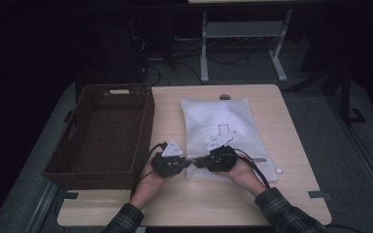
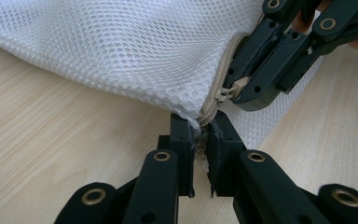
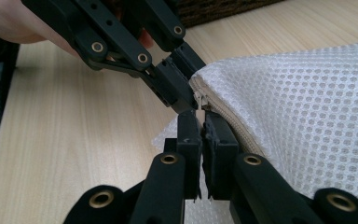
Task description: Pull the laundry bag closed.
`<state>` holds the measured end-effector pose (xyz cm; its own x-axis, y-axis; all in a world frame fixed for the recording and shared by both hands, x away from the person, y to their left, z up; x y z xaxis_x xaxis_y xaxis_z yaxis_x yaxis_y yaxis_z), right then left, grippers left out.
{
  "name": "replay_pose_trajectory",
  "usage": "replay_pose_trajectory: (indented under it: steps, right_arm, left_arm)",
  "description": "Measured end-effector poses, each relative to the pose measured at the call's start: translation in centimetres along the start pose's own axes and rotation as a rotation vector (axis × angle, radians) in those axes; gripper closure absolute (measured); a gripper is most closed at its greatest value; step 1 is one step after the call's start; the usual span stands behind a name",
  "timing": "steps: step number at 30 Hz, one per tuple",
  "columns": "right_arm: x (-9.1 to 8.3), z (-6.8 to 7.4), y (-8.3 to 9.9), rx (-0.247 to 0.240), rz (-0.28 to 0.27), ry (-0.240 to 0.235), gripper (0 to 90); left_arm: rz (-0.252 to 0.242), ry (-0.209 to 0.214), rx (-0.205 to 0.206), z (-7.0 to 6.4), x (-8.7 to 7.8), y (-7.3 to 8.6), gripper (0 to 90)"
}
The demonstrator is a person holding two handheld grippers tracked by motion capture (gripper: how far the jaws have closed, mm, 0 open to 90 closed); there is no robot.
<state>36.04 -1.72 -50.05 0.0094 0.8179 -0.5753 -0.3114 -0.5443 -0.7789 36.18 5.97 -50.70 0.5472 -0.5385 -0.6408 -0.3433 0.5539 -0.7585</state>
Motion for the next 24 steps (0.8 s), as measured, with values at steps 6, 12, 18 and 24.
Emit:
replay_pose_trajectory:
  steps: [6, 12, 18, 24]
  right_arm:
    - [-0.2, -0.2, 0.1, 0.007, 0.008, 0.017, 86.2]
    - [-0.3, -0.4, 0.3, 0.007, 0.019, 0.043, 86.4]
    - [-0.5, -0.8, 0.7, 0.011, 0.032, 0.060, 86.4]
    - [-0.8, -1.0, 1.0, 0.014, 0.042, 0.069, 86.4]
  left_arm:
    - [0.003, 0.000, -0.021, 0.1, 0.0, -0.1, 82.7]
    - [0.007, 0.006, -0.061, 0.2, 0.1, 0.0, 83.3]
    - [0.008, 0.007, -0.082, 0.3, 0.1, 0.1, 83.3]
    - [0.011, 0.008, -0.085, 0.3, 0.2, 0.2, 83.3]
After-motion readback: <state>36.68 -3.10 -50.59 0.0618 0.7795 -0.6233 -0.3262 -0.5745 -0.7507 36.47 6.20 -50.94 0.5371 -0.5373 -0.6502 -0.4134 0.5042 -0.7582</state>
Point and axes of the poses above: each handheld gripper's, and its own axes: x roughly forward along the jaws, y roughly out of its underside, z roughly to its left, the point moved 10 cm from there along x, roughly forward along the jaws, and after that the axes turned 11 degrees about -y, right-handed, at the moved point
